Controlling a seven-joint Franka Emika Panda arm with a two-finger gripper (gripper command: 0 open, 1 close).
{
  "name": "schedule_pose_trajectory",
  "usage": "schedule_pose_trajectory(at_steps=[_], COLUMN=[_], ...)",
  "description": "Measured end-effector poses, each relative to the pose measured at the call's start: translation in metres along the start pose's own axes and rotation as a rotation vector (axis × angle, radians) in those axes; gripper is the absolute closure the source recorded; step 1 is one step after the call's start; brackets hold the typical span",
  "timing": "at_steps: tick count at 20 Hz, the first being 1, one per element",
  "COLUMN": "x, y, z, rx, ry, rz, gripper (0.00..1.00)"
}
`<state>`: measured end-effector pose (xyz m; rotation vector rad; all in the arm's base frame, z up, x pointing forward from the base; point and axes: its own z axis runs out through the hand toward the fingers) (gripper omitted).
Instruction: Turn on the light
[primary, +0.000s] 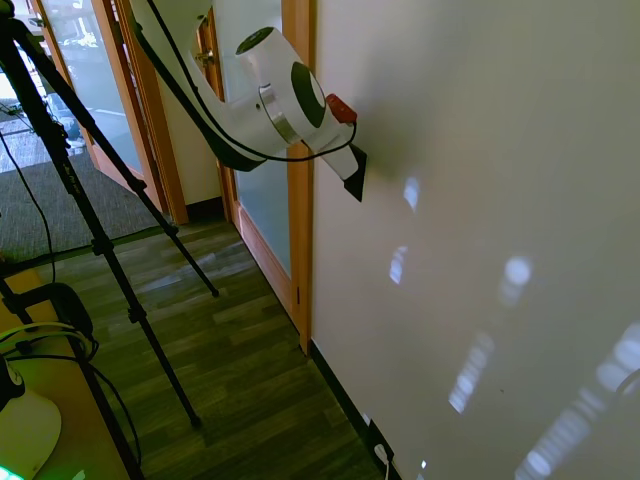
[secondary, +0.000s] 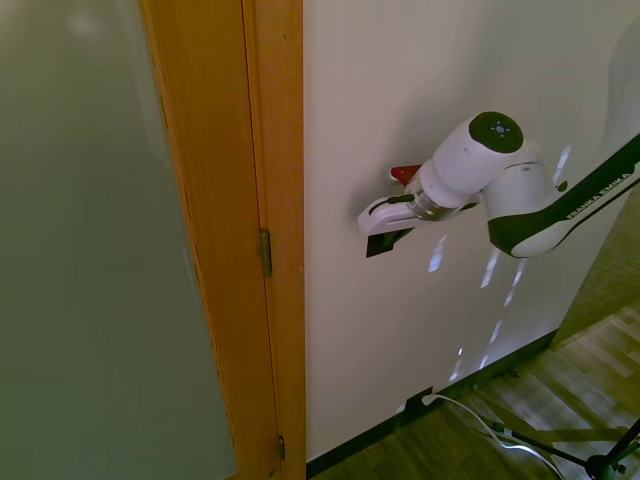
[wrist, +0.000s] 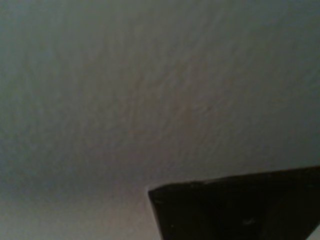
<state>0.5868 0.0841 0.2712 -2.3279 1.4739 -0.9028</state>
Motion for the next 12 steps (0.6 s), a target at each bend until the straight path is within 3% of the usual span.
schedule_pose_trajectory(at_steps=[2, 3, 8, 12], x=[-0.002, -0.002, -0.001, 0.008], y=[-0.002, -0.003, 0.001, 0.002], z=[-0.010, -0.013, -0.018, -0.039], rx=[0.020, 0.025, 0.042, 0.087], ry=[0.032, 0.044, 0.034, 0.042], rz=[0.007, 0.004, -0.017, -0.032], gripper=[1.00, 0.00, 0.00, 0.00])
